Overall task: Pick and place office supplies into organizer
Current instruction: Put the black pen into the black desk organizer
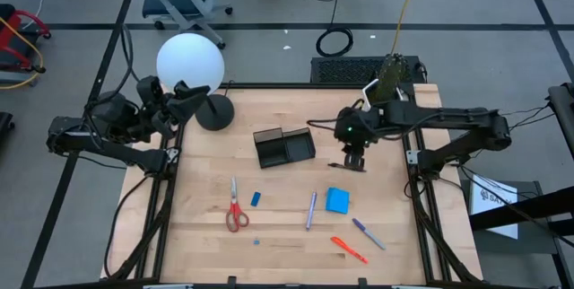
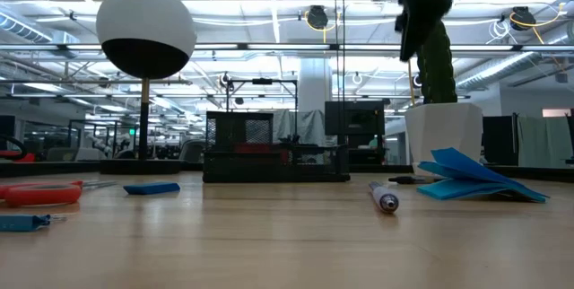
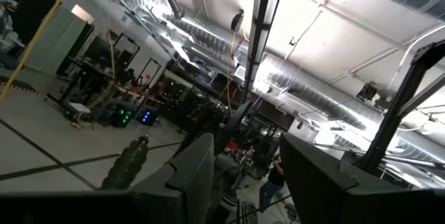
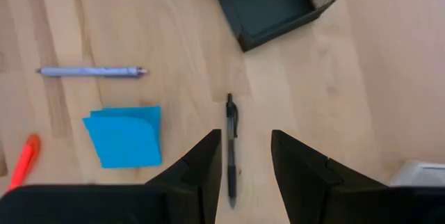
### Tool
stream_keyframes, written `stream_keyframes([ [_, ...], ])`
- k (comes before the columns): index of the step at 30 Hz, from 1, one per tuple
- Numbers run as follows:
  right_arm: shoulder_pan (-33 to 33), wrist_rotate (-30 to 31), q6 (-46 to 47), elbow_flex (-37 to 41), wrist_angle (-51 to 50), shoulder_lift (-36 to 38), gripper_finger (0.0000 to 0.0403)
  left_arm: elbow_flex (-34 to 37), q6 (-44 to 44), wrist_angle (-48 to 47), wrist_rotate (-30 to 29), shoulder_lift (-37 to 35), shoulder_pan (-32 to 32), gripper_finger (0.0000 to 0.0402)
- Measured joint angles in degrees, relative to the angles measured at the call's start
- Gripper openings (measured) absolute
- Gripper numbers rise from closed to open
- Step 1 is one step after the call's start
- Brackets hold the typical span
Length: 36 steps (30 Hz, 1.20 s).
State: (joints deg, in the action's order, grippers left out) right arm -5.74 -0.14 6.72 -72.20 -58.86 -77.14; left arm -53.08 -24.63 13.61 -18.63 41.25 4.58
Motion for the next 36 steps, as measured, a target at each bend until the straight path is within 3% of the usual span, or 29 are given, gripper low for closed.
stream_keyframes([
  [7, 0.1, -2.1, 1.6, 11.7, 9.0, 0.0, 0.0116, 0.0, 0.2, 0.0, 0.0, 0.0, 0.0, 0.017],
  [14, 0.1, -1.7, 1.2, 18.1, 13.9, 0.0, 0.0116, 0.0, 0.2, 0.0, 0.0, 0.0, -0.1, 0.017],
  [22, 0.1, -1.5, -1.3, 20.3, 15.5, -2.9, 0.0116, 0.0, 0.2, 0.0, -1.0, 0.0, -0.1, 0.017],
  [36, 0.1, -1.6, -4.5, 20.6, 22.2, -14.8, 0.0116, 0.0, -1.0, 0.2, -1.0, 0.0, -0.1, 0.017],
])
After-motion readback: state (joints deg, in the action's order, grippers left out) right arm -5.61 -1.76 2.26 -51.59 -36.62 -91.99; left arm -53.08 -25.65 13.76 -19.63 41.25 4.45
